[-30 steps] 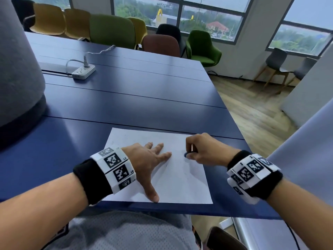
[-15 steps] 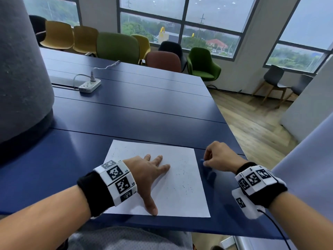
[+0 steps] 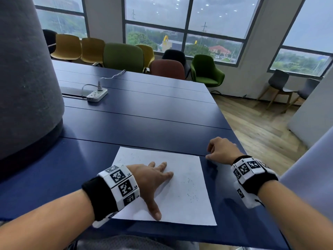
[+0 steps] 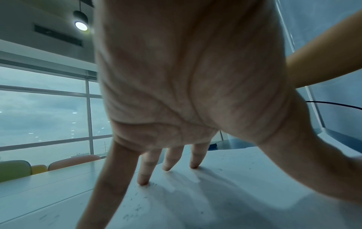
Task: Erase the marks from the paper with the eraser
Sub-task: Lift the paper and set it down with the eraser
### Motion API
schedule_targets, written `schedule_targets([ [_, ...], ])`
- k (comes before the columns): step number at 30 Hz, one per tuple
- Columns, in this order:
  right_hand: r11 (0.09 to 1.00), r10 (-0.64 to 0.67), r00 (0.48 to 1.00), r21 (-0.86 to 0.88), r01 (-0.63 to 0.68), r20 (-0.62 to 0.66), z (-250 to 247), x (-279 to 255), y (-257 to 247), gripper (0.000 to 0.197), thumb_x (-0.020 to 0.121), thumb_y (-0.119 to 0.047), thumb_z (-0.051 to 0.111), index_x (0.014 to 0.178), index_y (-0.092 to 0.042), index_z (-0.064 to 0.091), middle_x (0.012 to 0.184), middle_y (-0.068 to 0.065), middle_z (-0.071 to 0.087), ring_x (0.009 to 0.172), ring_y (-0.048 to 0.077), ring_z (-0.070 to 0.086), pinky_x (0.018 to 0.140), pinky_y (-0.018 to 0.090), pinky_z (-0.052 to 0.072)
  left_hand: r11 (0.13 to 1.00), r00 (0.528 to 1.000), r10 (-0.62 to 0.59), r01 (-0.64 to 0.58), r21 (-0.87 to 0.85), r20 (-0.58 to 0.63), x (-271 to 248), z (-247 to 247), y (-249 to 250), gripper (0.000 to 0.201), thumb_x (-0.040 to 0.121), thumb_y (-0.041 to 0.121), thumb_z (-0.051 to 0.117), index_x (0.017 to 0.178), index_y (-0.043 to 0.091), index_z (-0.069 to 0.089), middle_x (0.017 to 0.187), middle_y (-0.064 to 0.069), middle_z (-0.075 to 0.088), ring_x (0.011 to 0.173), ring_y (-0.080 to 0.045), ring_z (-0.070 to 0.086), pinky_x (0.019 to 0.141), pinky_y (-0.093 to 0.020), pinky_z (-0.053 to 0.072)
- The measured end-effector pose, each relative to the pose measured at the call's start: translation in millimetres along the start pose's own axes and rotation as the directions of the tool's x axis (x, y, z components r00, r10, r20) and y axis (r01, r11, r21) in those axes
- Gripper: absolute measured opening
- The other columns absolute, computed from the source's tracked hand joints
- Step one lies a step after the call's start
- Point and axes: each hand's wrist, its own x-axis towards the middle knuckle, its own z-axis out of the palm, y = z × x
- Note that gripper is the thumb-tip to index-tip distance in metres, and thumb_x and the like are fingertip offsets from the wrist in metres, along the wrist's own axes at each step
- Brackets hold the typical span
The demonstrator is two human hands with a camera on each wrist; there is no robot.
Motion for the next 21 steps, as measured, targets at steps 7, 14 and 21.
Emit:
schedule_targets([
  [7,0.968,-0.218,0.961,-0.084,0.235,0.169,15.0,-3.0,-24.1,0.045,0.075,-0.03,0.078,0.118,-0.03,0.065,0.118,-0.003,0.054,0.116,0.021,0.051,0.103,0.048,0.039,1.0,0.999,0.014,-0.014,0.0,-0.028,0.7,-4.0,-5.5,0.106,0.073,0.063,0.072,0.154,0.021,0.02,0.164,0.003,0.001,0.15,-0.023,0.012,0.117,-0.05,0.026],
  [14,0.968,-0.224,0.974,0.121,0.219,0.029,14.8,-9.0,-23.6,0.028,0.071,-0.011,0.078,0.079,-0.026,0.056,0.08,-0.01,0.058,0.083,0.019,0.062,0.078,0.034,0.054,0.971,0.937,-0.064,-0.021,-0.24,-0.342,-4.5,-11.9,-42.4,0.067,0.093,0.037,0.063,0.15,0.012,0.037,0.163,-0.004,0.015,0.147,-0.017,0.021,0.115,-0.025,0.022],
  [21,0.918,-0.25,0.96,0.285,0.276,-0.127,4.1,-16.9,-18.4,0.027,0.076,0.006,0.069,0.082,-0.016,0.054,0.07,-0.003,0.059,0.062,0.007,0.055,0.05,0.01,0.04,0.714,0.722,-0.58,0.227,-0.663,-0.377,-24.9,-13.8,-130.2,0.055,0.089,0.019,0.07,0.136,0.0,0.047,0.132,-0.016,0.05,0.097,-0.034,0.066,0.075,-0.041,0.059],
])
